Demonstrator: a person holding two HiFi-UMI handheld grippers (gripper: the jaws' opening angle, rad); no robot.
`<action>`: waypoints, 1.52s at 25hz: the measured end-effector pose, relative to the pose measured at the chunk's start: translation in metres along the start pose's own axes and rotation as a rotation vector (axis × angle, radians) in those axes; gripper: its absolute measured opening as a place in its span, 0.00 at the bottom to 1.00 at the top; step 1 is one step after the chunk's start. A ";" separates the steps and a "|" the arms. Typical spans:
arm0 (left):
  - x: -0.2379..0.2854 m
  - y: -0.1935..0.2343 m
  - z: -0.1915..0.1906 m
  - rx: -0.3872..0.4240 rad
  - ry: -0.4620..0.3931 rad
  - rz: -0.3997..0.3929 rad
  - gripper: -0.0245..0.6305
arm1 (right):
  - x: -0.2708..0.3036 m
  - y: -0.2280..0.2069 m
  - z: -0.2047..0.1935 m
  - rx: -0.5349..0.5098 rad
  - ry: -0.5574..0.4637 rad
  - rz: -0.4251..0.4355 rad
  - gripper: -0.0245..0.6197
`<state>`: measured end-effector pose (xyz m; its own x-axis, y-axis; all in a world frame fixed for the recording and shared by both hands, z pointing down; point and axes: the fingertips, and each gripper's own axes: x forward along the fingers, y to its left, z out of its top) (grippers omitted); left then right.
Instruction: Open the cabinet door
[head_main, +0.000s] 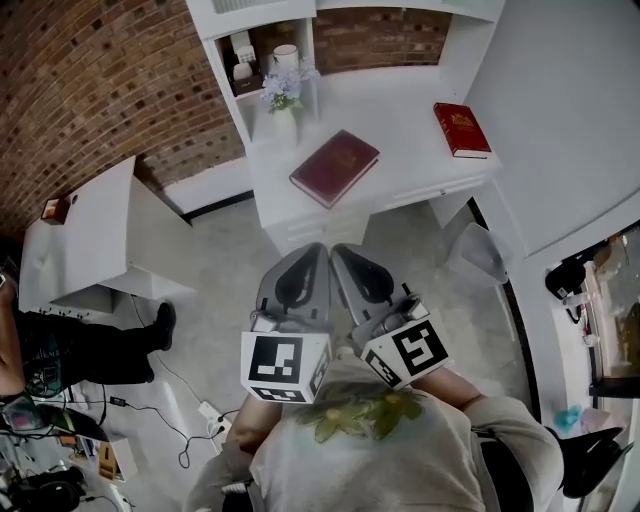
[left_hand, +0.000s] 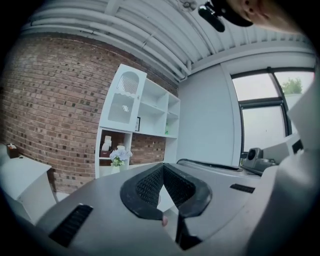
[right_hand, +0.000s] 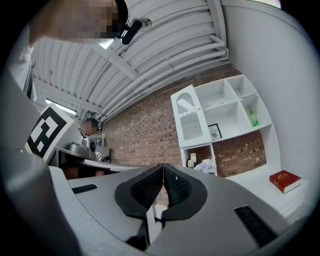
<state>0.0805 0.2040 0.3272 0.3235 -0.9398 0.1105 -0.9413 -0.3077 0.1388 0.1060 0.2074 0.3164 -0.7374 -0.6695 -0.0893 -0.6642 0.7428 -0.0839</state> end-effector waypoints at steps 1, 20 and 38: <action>0.000 0.000 -0.004 -0.004 0.005 0.007 0.05 | -0.002 0.000 -0.004 0.000 0.006 0.004 0.07; 0.096 0.054 0.000 -0.033 0.027 -0.048 0.05 | 0.081 -0.063 -0.018 -0.004 0.030 -0.031 0.07; 0.195 0.173 0.019 -0.078 0.040 -0.116 0.05 | 0.230 -0.107 -0.034 0.015 0.036 -0.079 0.07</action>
<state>-0.0212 -0.0355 0.3544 0.4345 -0.8915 0.1281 -0.8877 -0.3997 0.2286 0.0032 -0.0261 0.3388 -0.6872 -0.7250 -0.0463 -0.7186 0.6877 -0.1038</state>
